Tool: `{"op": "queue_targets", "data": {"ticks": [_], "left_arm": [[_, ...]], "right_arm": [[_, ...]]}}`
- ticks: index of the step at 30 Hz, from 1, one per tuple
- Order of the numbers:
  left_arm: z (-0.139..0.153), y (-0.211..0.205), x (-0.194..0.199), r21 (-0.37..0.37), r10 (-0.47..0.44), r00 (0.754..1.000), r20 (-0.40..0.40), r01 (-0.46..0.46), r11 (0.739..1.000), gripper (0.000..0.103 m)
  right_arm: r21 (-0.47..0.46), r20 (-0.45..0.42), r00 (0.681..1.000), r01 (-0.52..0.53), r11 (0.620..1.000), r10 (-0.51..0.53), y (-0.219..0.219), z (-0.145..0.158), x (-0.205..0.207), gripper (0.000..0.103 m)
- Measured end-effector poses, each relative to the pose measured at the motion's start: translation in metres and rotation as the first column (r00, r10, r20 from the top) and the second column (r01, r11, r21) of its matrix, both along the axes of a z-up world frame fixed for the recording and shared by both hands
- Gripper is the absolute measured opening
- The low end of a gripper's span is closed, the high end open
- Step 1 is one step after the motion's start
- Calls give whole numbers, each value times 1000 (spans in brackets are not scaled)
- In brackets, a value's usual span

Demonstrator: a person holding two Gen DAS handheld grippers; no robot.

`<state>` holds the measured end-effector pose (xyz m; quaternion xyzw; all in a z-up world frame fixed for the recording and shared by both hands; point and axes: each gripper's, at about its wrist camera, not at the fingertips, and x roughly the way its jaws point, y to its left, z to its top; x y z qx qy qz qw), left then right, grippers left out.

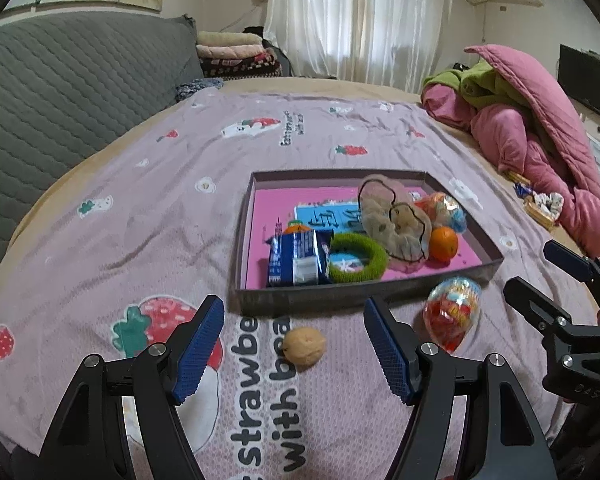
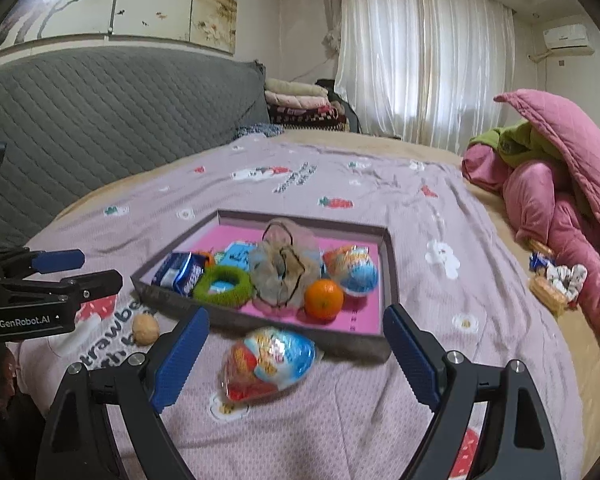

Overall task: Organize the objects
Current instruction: 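Withdraw both open grippers up and away from the tray, then move the left gripper to the walnut while the right gripper approaches the Kinder egg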

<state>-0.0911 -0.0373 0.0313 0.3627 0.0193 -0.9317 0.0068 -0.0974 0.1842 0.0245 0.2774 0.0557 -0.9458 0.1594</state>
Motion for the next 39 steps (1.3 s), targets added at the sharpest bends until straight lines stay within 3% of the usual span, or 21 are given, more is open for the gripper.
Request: {"op": "queue_targets", "data": {"ticks": [12,33,39], "left_arm": [[-35,3,-2,-38,4,999,53,-2,999,74],[-81,-1,-32,-3,-37,994,101,37,999,74],[-88,1,-39,2,-50,993,108,51,999,74]], "right_arm": [[34,59,998,5,999,-7,-10,-28,0,89],[-59,185,983,-15,998,25,-11,-68,-32,89],[-31,199,979,-28,999,34,-20,-75,-38,85]]}}
